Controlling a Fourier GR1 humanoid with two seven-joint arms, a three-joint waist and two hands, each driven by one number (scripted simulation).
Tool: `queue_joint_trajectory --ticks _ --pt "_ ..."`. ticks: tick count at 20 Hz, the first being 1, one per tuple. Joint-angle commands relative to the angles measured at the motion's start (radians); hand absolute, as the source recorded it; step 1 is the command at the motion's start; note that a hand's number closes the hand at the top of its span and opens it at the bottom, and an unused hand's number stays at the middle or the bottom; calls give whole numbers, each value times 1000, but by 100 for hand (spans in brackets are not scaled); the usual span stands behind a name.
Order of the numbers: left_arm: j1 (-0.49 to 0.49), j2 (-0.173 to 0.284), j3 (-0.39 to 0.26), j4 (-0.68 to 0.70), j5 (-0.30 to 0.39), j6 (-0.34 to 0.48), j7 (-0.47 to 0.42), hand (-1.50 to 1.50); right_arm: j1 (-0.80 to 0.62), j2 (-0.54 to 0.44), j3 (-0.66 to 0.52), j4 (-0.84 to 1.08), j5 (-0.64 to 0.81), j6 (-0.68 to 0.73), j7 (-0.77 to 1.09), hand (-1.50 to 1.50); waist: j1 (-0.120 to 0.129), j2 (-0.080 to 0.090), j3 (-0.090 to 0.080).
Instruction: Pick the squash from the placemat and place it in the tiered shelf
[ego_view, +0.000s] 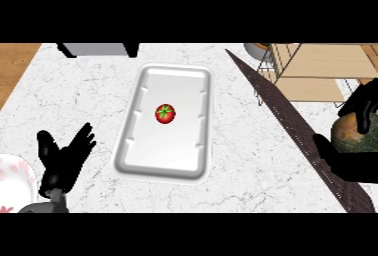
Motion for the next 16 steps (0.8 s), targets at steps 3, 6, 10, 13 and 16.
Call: queue_joint_trajectory --ticks 3,6,10,13,16 --pt "-24 -10 0 43 -23 1 -31 0 -232 -135 -203 92 -155 86 135 150 8 5 1" --pt "-20 0 0 21 -18 -7 4 0 -417 -179 -217 241 -176 73 229 150 17 5 1" --pt "-9 -18 -9 -48 -17 12 36 0 -523 -251 -215 339 -171 44 233 150 20 4 1" --pt "-42 -11 6 -15 -3 -1 55 0 -563 -331 -261 540 -154 13 104 150 22 7 2" --pt "-22 -16 9 20 -7 -27 -18 0 -623 -405 -252 686 -137 6 20 150 24 9 1"
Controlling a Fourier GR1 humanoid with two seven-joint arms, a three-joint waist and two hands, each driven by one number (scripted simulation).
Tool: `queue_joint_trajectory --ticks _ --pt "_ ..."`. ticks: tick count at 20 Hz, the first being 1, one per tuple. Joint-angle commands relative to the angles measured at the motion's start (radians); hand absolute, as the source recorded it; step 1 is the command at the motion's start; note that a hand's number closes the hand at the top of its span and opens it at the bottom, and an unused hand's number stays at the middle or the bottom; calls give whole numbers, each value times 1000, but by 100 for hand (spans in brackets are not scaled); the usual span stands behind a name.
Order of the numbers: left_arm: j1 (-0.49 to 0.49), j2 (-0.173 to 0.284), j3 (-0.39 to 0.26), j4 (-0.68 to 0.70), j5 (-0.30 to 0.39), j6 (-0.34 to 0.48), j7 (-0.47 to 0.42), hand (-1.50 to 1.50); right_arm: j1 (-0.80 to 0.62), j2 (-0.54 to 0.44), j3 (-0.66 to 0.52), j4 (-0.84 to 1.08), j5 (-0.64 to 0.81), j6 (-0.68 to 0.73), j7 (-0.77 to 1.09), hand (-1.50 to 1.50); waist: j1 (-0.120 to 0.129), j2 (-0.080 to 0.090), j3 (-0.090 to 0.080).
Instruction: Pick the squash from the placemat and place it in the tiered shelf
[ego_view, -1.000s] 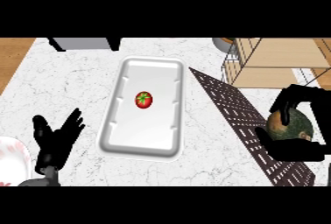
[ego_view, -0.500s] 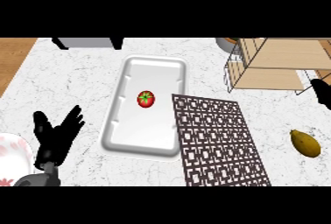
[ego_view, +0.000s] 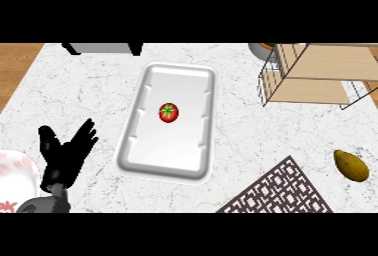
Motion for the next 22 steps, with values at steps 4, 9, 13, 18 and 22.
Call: queue_joint_trajectory --ticks 4,9,13,18,22 --pt "-23 -15 -13 -29 -24 29 45 0 -111 -104 32 326 28 -35 -179 150 5 2 0" --pt "-64 -19 5 72 -20 5 -7 0 -113 -141 93 511 102 -80 -377 150 6 7 0" --pt "-6 2 -5 -51 -6 -17 49 0 -99 -130 130 648 167 -177 -523 150 14 6 1" --pt "-46 -15 13 33 -18 -6 1 0 -219 -138 148 801 204 -227 -565 150 8 5 0" --pt "-27 -3 26 16 -3 -20 21 0 -237 -104 180 907 278 -356 -626 150 15 6 0"
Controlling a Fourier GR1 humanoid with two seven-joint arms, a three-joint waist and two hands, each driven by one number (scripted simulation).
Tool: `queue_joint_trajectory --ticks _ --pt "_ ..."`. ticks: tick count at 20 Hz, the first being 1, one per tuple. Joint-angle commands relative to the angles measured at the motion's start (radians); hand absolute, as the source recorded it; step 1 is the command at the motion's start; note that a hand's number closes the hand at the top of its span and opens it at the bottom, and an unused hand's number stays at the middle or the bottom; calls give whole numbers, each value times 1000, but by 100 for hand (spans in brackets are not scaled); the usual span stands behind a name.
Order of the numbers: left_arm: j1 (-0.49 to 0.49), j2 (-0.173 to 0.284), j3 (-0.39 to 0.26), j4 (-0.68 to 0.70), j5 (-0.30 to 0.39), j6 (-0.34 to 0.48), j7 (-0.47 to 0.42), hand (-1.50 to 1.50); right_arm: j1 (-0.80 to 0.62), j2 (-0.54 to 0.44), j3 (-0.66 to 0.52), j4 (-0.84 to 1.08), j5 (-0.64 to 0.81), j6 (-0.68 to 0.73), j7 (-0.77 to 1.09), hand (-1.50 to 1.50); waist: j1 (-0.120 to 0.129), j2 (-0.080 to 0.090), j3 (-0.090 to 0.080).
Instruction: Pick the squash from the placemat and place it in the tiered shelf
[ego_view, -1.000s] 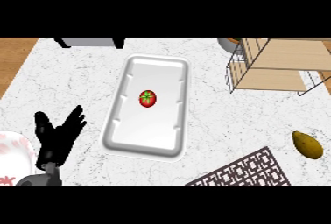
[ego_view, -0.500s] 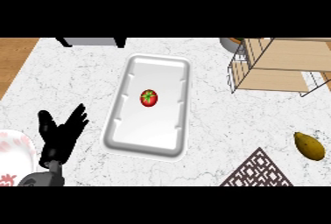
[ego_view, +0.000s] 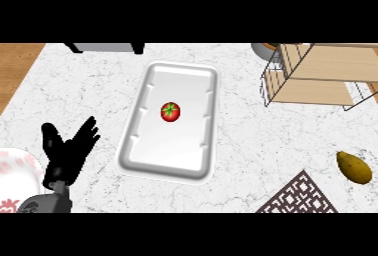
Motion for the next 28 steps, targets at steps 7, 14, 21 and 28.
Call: queue_joint_trajectory --ticks 7,14,21,28 --pt "17 -18 -17 -28 -14 2 15 0 -55 -11 -18 286 43 -154 -240 150 7 2 0" --pt "23 -16 -1 -43 -4 -7 15 0 -99 0 4 308 52 -117 -225 150 -5 -3 0" --pt "55 -16 -4 -55 -12 -11 -5 0 -149 -33 -106 398 -16 -161 -173 -150 5 -1 0" --pt "60 -6 16 8 -13 -29 -54 0 -171 -18 -242 420 -161 -167 -157 -150 -1 -2 0"
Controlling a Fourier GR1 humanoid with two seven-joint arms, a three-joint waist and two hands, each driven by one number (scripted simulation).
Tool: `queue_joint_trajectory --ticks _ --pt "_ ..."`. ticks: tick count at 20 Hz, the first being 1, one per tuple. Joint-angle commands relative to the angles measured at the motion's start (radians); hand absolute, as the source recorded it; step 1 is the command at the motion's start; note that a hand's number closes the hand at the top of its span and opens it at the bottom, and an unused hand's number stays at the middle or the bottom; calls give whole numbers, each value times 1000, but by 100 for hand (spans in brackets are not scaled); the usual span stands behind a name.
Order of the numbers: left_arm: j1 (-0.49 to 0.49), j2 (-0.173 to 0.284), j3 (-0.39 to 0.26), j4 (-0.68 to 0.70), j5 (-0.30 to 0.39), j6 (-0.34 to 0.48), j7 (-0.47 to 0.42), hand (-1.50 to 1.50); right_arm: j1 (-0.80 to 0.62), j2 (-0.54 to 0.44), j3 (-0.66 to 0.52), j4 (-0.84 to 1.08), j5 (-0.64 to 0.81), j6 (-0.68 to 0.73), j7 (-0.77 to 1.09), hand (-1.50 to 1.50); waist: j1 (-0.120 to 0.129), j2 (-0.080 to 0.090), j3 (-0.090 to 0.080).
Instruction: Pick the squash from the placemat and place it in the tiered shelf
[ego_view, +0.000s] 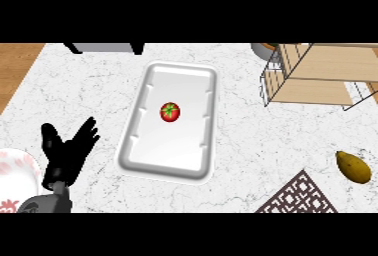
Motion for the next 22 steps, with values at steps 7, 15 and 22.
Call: queue_joint_trajectory --ticks 7,15,22 --pt "13 -13 -14 -16 -1 -10 3 0 -44 -11 -193 42 -197 -54 52 -150 5 2 0" --pt "2 -7 -4 -14 -11 3 2 0 -71 -187 -209 53 -171 -189 136 -150 9 4 0" --pt "30 -10 0 -8 -6 -15 -34 0 48 -375 -333 117 -273 -117 99 -150 2 3 2"
